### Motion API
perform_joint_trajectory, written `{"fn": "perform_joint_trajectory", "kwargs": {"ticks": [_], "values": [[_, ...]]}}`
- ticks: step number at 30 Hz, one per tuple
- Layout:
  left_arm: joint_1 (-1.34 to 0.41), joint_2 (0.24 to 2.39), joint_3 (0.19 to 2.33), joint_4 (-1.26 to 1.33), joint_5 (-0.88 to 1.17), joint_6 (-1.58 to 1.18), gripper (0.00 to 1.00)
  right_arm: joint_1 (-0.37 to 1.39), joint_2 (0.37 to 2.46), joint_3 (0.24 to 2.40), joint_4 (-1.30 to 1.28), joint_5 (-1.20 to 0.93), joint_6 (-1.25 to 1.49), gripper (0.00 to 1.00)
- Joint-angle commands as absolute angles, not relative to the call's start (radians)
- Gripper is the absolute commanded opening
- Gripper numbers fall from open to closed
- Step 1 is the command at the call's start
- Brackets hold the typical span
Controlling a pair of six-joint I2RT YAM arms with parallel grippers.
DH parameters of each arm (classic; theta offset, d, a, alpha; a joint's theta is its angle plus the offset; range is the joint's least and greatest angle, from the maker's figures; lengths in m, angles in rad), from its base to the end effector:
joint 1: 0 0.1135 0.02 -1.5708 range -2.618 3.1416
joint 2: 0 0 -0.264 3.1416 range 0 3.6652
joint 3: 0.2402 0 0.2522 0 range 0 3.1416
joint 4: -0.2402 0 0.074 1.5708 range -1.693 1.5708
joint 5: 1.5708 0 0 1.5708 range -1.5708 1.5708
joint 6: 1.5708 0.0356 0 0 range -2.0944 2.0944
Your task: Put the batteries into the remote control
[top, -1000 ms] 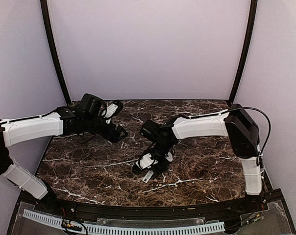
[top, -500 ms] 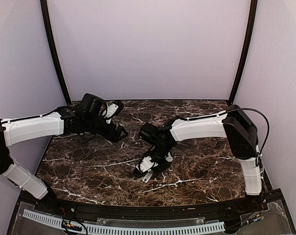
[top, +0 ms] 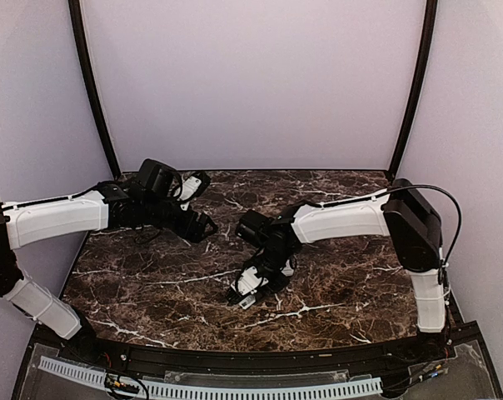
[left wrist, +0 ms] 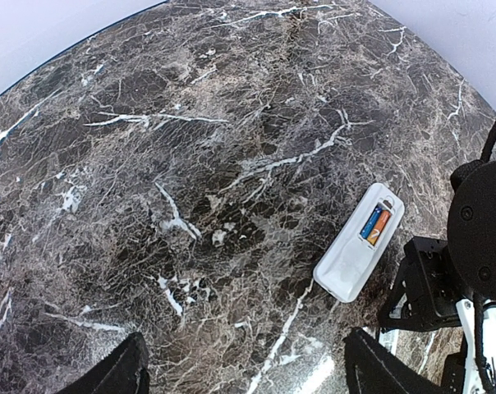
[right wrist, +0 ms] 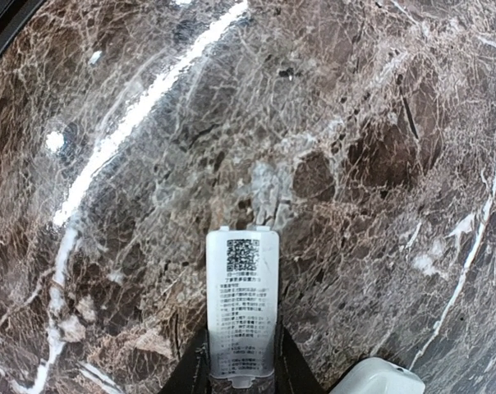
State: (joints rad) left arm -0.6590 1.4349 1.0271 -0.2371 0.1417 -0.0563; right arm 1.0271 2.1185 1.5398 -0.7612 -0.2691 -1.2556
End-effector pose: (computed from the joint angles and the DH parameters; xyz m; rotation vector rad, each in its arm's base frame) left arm 0.2501 -0.2000 0.2673 0.7482 2.1372 -0.5459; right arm 0.2092 0.3645 0.1497 -2.6212 1.1510 0.3471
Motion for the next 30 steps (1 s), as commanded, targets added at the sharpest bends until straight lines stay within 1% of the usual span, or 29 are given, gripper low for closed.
{"fn": "perform_joint_trajectory", "kwargs": {"ticks": [1, 13, 20, 26, 30], "values": [[-0.653, 1.433, 1.047, -0.258, 0.158, -0.045, 0.81, 1.034, 2.121, 1.501, -0.744, -0.225, -1.25, 0.2], [-0.653, 1.431, 1.041, -0.26, 0.158, -0.045, 0.81, 1.022, 2.015, 1.436, -0.649, -0.297, -1.143, 0.13], [-0.653, 1.443, 1.042, -0.257, 0.171, -0.045, 0.81, 0.996, 1.948, 1.416, -0.677, -0.354, -1.061, 0.12], [-0.653, 1.453, 1.04, -0.248, 0.187, -0.047, 0.81, 0.944, 1.875, 1.361, -0.683, -0.336, -0.976, 0.12], [-0.653, 1.494, 1.034, -0.239, 0.224, -0.042, 0.81, 0.905, 1.827, 1.345, -0.732, -0.294, -0.953, 0.11]]}}
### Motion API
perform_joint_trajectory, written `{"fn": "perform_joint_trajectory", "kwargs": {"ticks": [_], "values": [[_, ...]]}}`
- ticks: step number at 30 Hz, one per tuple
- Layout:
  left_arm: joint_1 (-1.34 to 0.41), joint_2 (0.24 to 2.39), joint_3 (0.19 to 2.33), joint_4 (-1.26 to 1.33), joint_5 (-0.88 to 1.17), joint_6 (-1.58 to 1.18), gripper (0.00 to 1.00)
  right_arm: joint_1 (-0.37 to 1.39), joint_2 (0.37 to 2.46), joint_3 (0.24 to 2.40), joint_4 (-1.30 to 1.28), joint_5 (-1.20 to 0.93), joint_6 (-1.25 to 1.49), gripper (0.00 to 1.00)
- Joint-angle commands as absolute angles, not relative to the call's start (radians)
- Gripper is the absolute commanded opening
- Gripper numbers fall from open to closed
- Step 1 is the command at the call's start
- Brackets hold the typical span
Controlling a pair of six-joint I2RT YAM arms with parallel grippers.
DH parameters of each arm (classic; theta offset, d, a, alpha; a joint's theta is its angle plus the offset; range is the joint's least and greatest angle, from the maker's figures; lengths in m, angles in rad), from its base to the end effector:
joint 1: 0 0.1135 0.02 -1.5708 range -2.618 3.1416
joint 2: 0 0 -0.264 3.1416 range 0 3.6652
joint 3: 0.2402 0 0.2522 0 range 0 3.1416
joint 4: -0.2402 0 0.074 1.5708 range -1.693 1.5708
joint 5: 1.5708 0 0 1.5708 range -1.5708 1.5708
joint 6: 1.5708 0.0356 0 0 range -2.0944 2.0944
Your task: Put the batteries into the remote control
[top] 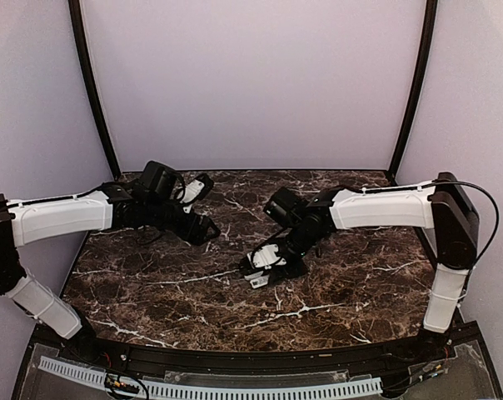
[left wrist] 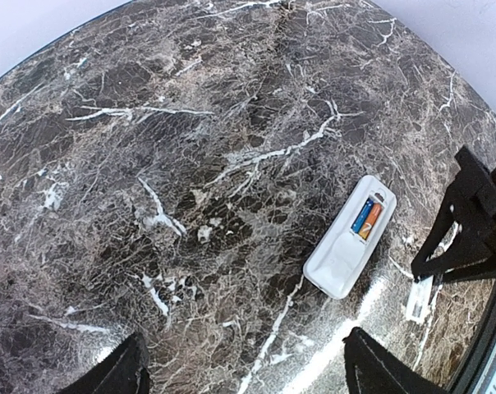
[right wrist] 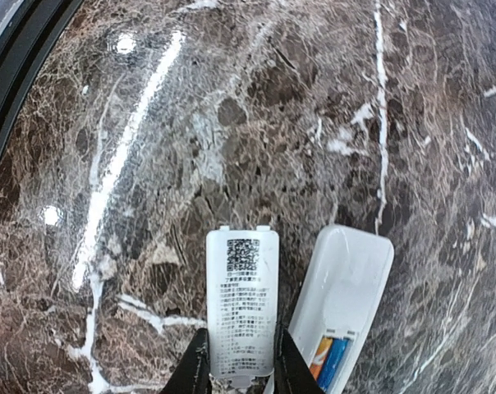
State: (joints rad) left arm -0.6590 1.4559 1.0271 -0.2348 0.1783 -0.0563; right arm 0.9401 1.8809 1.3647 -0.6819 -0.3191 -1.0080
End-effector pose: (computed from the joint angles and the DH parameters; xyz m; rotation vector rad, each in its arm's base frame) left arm 0.2518 -0.2030 0.2613 0.7734 2.1528 -0.5814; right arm 0.2165 0.3155 0.1958 -2.3043 1.4654 0.4215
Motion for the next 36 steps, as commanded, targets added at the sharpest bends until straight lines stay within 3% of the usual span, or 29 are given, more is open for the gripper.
{"fn": "perform_joint_trajectory", "kwargs": {"ticks": [1, 11, 36], "values": [[-0.654, 1.517, 1.033, -0.241, 0.231, -0.037, 0.8, 0.892, 1.823, 1.347, -0.749, -0.282, -0.949, 0.11], [-0.661, 1.637, 1.041, -0.225, 0.215, -0.048, 0.78, 0.847, 1.926, 1.453, -0.82, -0.11, -0.923, 0.11], [-0.706, 1.753, 1.058, -0.242, 0.193, -0.035, 0.77, 0.861, 2.039, 1.607, -0.923, -0.081, -0.879, 0.1]]}}
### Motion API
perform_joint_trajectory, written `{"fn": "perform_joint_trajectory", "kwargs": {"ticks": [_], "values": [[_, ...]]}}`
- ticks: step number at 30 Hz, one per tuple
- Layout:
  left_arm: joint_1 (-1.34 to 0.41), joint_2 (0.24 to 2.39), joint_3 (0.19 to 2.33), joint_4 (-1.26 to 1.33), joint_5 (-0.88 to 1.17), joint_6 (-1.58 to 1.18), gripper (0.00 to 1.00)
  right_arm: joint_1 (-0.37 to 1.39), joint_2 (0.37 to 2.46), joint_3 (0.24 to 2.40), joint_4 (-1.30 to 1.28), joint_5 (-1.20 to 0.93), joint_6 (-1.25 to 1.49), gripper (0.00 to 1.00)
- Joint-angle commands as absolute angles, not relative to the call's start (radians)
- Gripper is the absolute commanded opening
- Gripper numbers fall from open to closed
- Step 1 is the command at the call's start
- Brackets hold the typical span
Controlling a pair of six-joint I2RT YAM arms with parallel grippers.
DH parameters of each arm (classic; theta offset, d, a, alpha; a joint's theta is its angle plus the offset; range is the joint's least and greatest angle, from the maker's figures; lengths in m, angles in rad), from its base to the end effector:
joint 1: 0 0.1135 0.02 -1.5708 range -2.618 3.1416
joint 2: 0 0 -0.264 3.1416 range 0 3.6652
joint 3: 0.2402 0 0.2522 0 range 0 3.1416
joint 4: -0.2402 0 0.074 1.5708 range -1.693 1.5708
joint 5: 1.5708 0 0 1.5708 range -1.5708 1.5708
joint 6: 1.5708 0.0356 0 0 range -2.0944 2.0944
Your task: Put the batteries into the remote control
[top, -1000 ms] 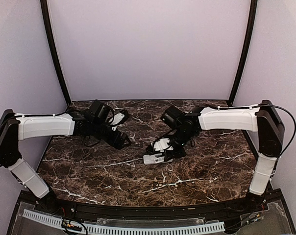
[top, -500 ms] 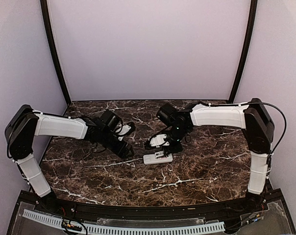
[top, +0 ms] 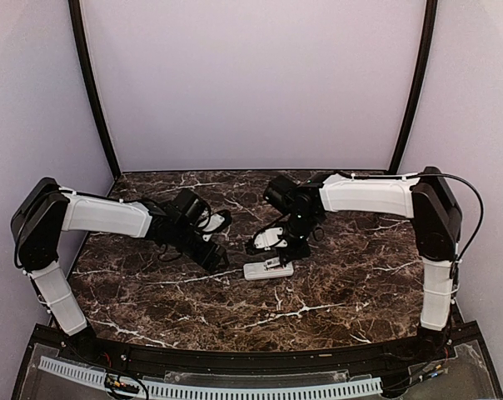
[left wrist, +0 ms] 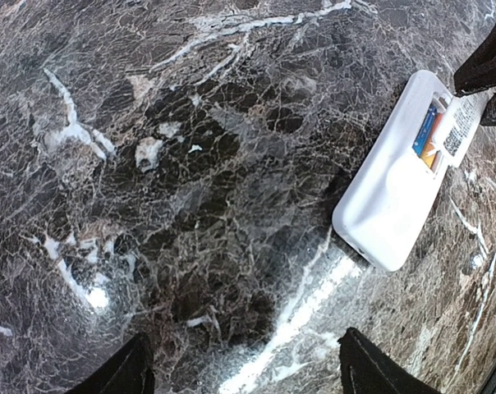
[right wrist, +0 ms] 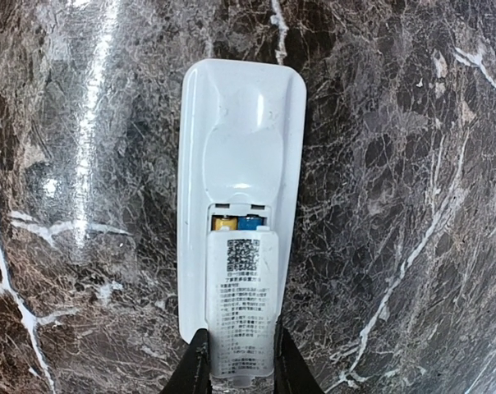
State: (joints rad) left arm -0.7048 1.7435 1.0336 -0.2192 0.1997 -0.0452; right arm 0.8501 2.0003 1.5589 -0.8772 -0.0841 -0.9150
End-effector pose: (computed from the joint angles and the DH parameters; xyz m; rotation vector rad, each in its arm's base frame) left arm 0.2662 -0.2357 0.1722 0.9101 2.3955 -0.5505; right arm 0.2646 0.3058 0.1971 -2.2380 1.8206 0.1094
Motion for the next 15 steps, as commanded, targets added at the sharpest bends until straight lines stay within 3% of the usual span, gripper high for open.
{"fn": "perform_joint_trajectory", "kwargs": {"ticks": [1, 15], "values": [[-0.706, 1.753, 1.059, -0.244, 0.192, -0.035, 0.77, 0.862, 2.046, 1.614, -0.929, -0.085, -0.873, 0.1], [-0.721, 1.766, 1.046, -0.24, 0.185, -0.043, 0.76, 0.875, 2.082, 1.634, -0.95, -0.072, -0.82, 0.09]]}}
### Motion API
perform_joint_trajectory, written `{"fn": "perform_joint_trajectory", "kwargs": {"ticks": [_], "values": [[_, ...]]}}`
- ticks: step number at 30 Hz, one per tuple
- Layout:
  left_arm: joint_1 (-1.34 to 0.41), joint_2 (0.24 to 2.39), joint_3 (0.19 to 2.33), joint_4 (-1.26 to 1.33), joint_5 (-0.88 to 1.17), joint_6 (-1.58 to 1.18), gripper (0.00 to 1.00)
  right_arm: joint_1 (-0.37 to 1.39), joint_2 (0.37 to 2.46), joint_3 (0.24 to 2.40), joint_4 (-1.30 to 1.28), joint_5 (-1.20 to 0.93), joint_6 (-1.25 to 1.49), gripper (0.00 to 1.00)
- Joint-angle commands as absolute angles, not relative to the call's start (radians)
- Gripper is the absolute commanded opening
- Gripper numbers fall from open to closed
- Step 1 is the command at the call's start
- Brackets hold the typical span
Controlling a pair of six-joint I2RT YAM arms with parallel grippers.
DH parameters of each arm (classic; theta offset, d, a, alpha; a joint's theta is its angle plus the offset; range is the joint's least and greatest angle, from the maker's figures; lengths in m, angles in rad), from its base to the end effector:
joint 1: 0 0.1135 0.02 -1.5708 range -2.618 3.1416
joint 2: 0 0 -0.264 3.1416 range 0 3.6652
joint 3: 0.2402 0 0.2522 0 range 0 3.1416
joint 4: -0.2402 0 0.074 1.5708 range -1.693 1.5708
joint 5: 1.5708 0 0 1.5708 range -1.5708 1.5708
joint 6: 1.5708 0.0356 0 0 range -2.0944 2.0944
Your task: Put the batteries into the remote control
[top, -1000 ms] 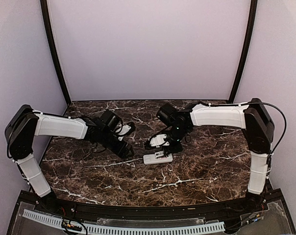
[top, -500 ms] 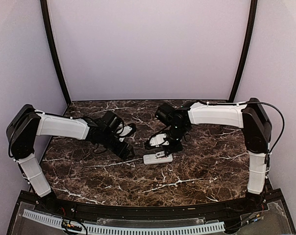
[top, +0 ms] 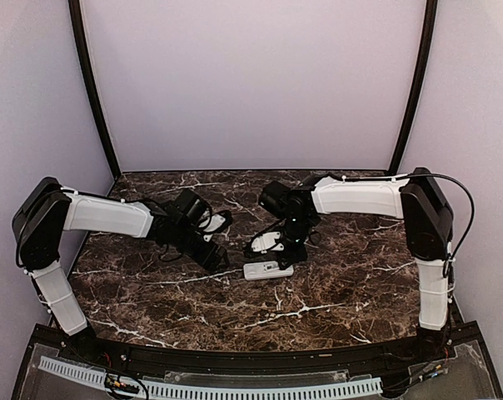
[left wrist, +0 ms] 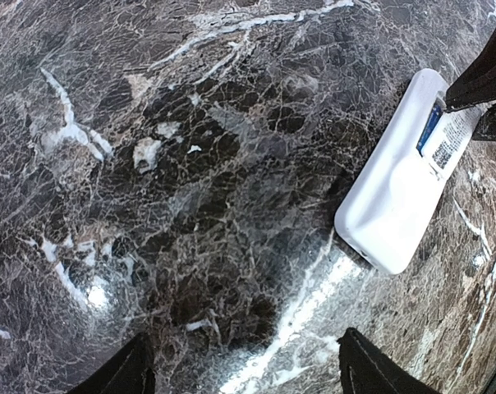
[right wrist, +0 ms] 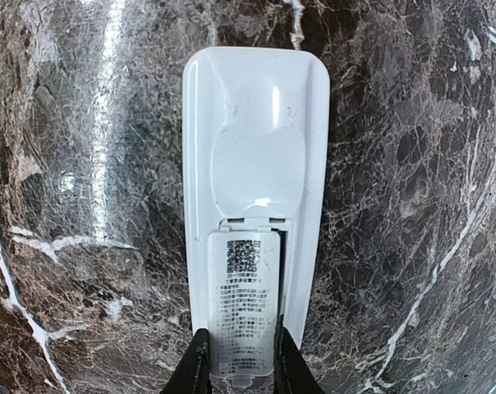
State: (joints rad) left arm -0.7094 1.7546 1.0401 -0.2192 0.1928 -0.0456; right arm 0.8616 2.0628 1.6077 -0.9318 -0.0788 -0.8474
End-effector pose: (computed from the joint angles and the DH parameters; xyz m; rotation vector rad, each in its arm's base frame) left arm 0.2667 -0.2380 0.1703 0.9134 2.3989 -0.5425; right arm 0.2656 0.3138 0.1848 -2.2366 1.9328 0.1184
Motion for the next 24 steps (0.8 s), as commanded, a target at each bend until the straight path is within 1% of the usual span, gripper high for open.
{"fn": "perform_joint_trajectory", "kwargs": {"ticks": [1, 6, 24], "values": [[-0.723, 1.769, 1.046, -0.24, 0.185, -0.043, 0.76, 0.874, 2.083, 1.638, -0.95, -0.073, -0.818, 0.08], [-0.732, 1.776, 1.044, -0.24, 0.18, -0.039, 0.76, 0.874, 2.081, 1.651, -0.941, -0.079, -0.811, 0.07], [-0.737, 1.78, 1.046, -0.246, 0.173, -0.032, 0.76, 0.874, 2.114, 1.68, -0.993, -0.048, -0.813, 0.06]]}}
